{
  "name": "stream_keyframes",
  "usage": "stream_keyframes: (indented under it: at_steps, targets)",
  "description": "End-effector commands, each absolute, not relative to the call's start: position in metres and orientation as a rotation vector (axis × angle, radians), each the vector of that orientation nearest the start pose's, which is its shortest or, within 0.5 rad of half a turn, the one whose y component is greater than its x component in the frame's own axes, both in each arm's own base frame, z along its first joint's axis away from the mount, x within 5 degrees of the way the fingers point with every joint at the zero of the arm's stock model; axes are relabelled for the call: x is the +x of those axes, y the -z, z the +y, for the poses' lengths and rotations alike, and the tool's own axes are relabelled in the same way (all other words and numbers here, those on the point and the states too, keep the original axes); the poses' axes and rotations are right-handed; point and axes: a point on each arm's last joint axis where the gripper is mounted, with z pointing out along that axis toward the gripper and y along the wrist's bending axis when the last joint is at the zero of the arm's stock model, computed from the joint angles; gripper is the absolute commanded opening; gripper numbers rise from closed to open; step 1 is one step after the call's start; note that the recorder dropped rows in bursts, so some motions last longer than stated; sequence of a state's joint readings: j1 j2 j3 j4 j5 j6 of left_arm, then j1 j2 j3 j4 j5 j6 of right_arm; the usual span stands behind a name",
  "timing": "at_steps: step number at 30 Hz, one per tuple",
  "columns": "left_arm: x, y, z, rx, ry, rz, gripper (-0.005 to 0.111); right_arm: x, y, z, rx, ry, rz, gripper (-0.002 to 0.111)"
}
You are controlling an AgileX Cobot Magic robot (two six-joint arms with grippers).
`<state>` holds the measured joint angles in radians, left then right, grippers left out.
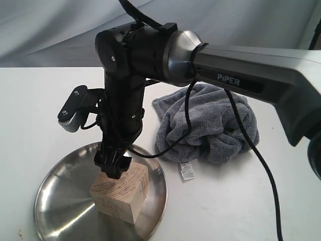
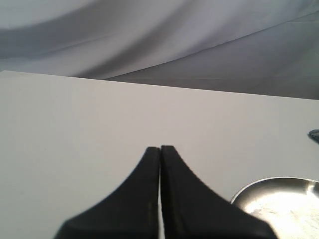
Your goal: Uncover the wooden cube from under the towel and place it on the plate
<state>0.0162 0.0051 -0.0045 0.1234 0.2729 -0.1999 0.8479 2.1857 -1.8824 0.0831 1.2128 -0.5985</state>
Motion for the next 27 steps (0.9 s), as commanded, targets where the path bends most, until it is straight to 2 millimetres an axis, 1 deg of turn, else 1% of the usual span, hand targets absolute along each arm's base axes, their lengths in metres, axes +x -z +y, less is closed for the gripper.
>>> stream_keyframes:
  at_steps: [1,7,10,12,14,16,19,21,22,24,27]
  targets:
    - [0.055,-0.189,0.004,-0.119,0.029,1.744,0.002,0.297,-0.215,0.344,-1.97,-0.109,2.263,0.086]
    - [0.055,-0.189,0.004,-0.119,0.029,1.744,0.002,0.298,-0.218,0.345,-1.942,-0.113,2.246,0.078]
    - [0.055,-0.189,0.004,-0.119,0.029,1.744,0.002,0.299,-0.229,0.346,-1.868,-0.127,2.24,0.067]
    - [0.055,-0.189,0.004,-0.119,0.029,1.744,0.002,0.299,-0.242,0.344,-1.816,-0.139,2.225,0.058]
    - [0.055,-0.189,0.004,-0.119,0.029,1.744,0.002,0.295,-0.261,0.341,-1.786,-0.148,2.188,0.047]
    - [0.055,-0.189,0.004,-0.119,0.029,1.744,0.002,0.291,-0.281,0.336,-1.759,-0.154,2.151,0.039]
    - [0.055,-0.189,0.004,-0.119,0.029,1.744,0.002,0.283,-0.314,0.326,-1.715,-0.164,2.092,0.03]
    - [0.055,-0.189,0.004,-0.119,0.029,1.744,0.002,0.278,-0.328,0.321,-1.691,-0.171,2.065,0.026]
    - [0.055,-0.189,0.004,-0.119,0.029,1.744,0.002,0.276,-0.334,0.319,-1.673,-0.179,2.063,0.026]
    - [0.055,-0.189,0.004,-0.119,0.029,1.744,0.002,0.274,-0.338,0.317,-1.661,-0.183,2.075,0.029]
    - [0.055,-0.189,0.004,-0.119,0.029,1.744,0.002,0.271,-0.338,0.313,-1.641,-0.19,2.137,0.048]
